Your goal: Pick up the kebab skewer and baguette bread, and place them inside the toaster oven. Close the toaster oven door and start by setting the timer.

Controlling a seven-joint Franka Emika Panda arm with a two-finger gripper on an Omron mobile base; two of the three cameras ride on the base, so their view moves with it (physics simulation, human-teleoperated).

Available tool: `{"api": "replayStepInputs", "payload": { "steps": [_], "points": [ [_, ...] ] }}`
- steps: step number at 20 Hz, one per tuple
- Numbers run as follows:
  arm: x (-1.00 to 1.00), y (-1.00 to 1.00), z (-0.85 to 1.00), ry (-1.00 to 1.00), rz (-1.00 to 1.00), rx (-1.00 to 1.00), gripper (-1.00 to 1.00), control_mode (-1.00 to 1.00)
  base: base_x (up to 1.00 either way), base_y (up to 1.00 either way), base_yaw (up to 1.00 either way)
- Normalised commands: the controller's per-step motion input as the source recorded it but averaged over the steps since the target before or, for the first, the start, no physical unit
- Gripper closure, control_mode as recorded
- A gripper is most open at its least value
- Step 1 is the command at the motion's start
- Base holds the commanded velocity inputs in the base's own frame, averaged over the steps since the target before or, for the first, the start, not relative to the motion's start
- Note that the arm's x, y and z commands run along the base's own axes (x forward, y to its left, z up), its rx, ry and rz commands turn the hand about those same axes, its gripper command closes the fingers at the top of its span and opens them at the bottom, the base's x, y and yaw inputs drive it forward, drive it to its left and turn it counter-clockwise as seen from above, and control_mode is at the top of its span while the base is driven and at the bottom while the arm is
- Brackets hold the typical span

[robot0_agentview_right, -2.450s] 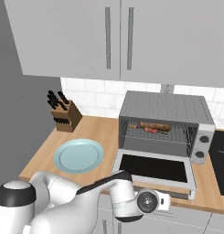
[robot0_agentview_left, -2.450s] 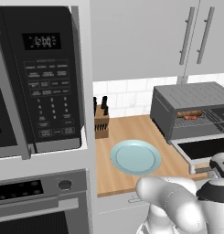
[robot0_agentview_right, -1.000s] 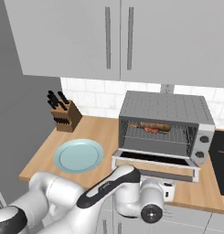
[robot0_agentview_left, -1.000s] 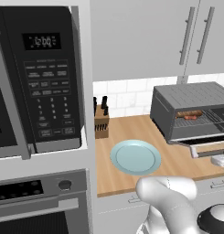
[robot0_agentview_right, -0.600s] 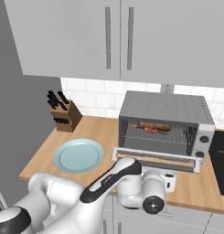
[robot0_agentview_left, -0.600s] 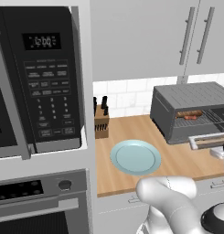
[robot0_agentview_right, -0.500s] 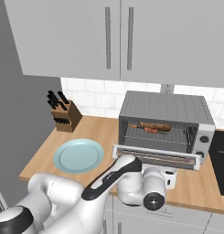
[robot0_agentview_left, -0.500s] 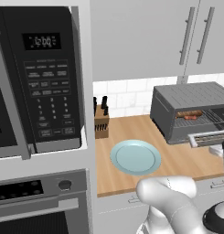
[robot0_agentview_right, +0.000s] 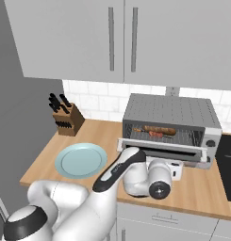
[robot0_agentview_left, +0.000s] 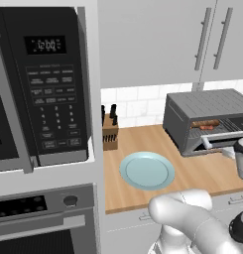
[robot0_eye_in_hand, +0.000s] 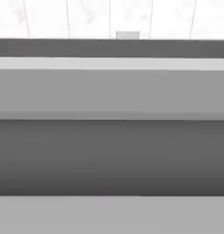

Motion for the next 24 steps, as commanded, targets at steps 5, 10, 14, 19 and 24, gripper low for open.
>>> {"api": "replayStepInputs", "payload": {
  "steps": [5,10,14,19,24],
  "points": [
    [0.39,0.05,0.22,0.00,0.00,0.00,-1.00,-1.00,0.00,0.00,0.00],
    [0.33,0.04,0.23,0.00,0.00,0.00,-1.00,-1.00,0.00,0.00,0.00],
    [0.32,0.03,0.15,0.00,0.00,0.00,-1.00,-1.00,0.00,0.00,0.00],
    [0.27,0.00,0.04,0.00,0.00,0.00,-1.00,-1.00,0.00,0.00,0.00],
    [0.28,0.00,0.00,0.00,0.00,0.00,-1.00,-1.00,0.00,0.00,0.00]
  ]
}}
